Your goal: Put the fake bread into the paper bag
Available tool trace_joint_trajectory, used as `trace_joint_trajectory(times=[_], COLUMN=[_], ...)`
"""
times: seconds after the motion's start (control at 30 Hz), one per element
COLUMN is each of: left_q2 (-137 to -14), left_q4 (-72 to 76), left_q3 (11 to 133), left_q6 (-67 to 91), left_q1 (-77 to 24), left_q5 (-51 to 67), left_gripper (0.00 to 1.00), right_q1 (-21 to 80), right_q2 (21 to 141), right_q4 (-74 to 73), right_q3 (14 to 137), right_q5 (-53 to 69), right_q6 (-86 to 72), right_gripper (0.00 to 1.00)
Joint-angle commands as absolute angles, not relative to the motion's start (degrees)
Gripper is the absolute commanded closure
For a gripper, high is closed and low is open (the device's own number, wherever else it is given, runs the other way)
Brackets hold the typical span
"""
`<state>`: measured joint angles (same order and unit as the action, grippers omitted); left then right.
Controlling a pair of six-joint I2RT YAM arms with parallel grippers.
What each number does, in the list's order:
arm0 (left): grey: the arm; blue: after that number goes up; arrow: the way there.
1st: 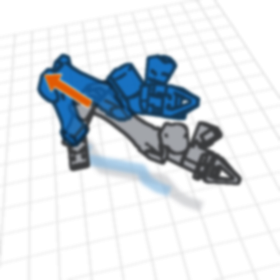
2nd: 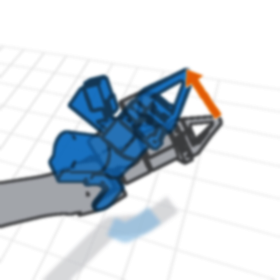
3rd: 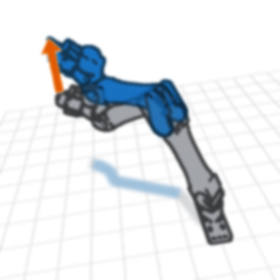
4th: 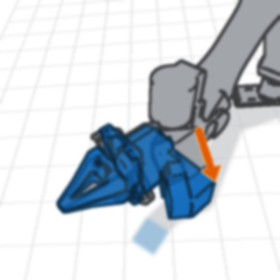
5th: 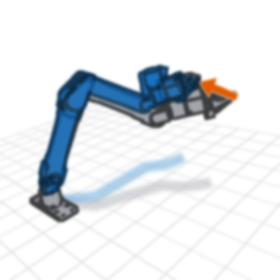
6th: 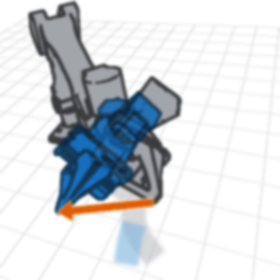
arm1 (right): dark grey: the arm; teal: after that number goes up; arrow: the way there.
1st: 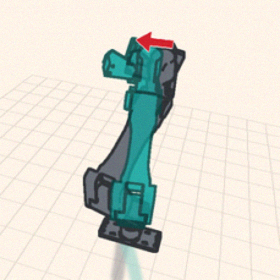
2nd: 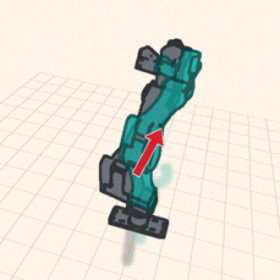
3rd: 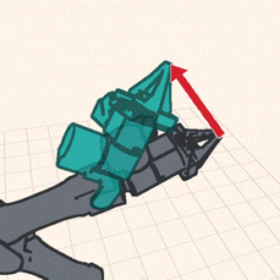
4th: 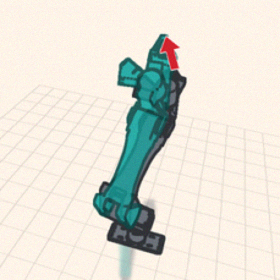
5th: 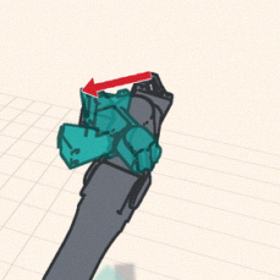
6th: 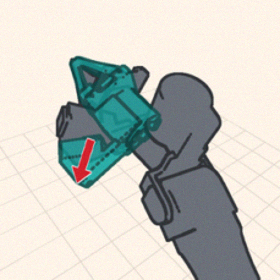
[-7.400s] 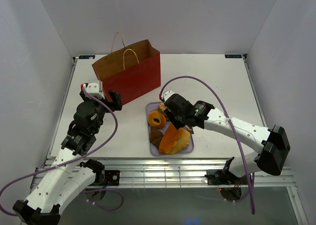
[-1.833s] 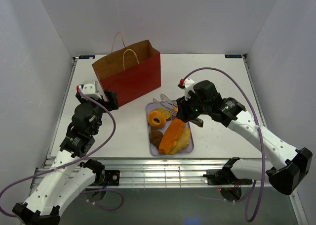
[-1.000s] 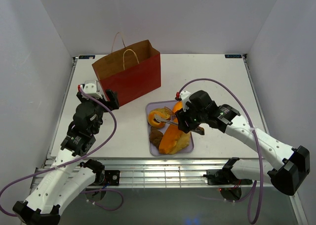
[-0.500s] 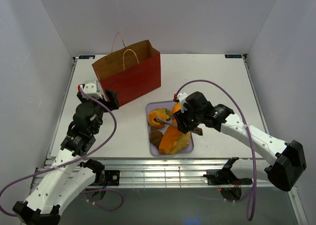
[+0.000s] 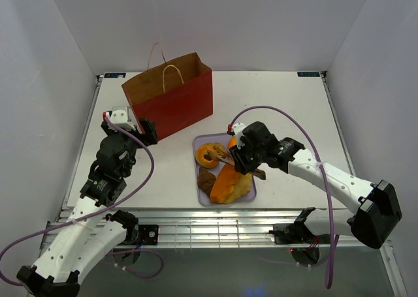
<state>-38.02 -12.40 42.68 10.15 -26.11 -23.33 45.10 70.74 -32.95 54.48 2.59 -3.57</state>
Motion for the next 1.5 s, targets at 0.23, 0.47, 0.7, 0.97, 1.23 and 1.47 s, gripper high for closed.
trace_joint_trajectory(times=[0.23, 0.47, 0.7, 0.97, 1.23, 1.47], left_q2=[-37.4, -37.1, -36.7, -36.1, -35.7, -35.3], left_q4=[-12.4, -12.2, -12.3, -12.3, -12.4, -12.5], left_q3=[42.5, 42.4, 42.5, 42.5, 42.5, 42.6], left_q6=[10.3, 10.5, 10.5, 10.8, 11.3, 11.5], left_q1=[-26.5, -26.5, -26.5, -26.5, -26.5, -26.5], left_q5=[-23.4, -23.8, -23.2, -24.0, -23.6, -23.4], left_gripper=[0.02, 0.02, 0.07, 0.02, 0.02, 0.02], right_q1=[45.4, 45.4, 45.4, 45.3, 43.9, 41.8], right_q2=[67.2, 65.2, 65.8, 71.7, 77.6, 82.8], right_q4=[-31.6, -31.8, -30.9, -31.1, -30.9, -30.8], right_q3=[57.2, 62.4, 68.9, 83.9, 95.2, 101.2], right_q5=[2.2, 1.3, -2.0, -8.3, -10.8, -11.6], right_q6=[-4.4, -6.1, -7.6, -7.6, -7.2, -5.9], right_gripper=[0.64, 0.64, 0.64, 0.63, 0.62, 0.61])
